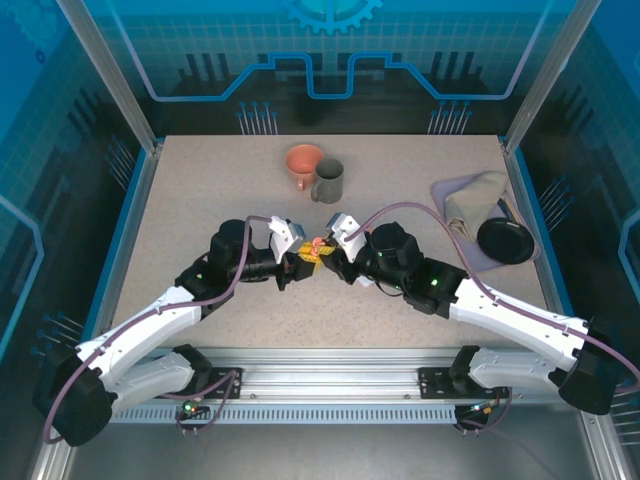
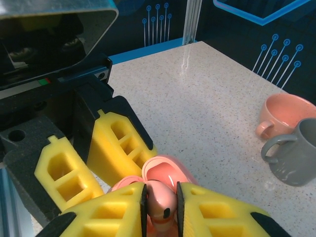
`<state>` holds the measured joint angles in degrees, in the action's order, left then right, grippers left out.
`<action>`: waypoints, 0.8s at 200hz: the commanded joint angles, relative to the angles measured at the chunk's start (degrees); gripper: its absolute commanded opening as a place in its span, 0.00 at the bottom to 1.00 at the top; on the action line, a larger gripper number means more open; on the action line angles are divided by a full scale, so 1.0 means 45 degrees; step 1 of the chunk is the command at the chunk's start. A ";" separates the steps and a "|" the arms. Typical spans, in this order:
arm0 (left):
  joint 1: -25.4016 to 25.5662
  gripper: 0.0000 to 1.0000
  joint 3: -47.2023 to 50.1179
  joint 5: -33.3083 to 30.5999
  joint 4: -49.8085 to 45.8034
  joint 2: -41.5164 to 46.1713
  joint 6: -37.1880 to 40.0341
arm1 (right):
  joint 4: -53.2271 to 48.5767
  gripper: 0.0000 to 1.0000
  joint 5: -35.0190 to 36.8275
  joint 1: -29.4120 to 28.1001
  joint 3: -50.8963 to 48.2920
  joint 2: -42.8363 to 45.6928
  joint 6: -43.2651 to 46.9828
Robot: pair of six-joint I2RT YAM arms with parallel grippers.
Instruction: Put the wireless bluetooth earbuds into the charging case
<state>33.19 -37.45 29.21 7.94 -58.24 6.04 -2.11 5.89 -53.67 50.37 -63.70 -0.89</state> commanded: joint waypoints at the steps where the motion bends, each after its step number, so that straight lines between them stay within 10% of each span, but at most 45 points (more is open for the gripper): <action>1: 0.0083 0.00 -0.0213 0.0165 0.0593 0.0110 0.0102 | -0.0736 0.25 -0.1182 -0.0038 0.0348 0.0131 -0.0428; 96: 0.0084 0.00 0.0020 0.0121 0.0811 0.0280 0.0102 | -0.0883 0.31 -0.3839 0.1101 0.0873 -0.0101 -0.1699; 160: 0.0075 0.00 0.0131 -0.0012 0.1043 0.0373 0.0161 | -0.2410 0.63 -0.3295 0.1891 0.2580 0.0574 -0.2456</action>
<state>33.19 -37.43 29.52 9.80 -57.87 6.07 -8.64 -9.47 -46.52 57.17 -63.53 -10.04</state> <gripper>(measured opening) 0.204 0.584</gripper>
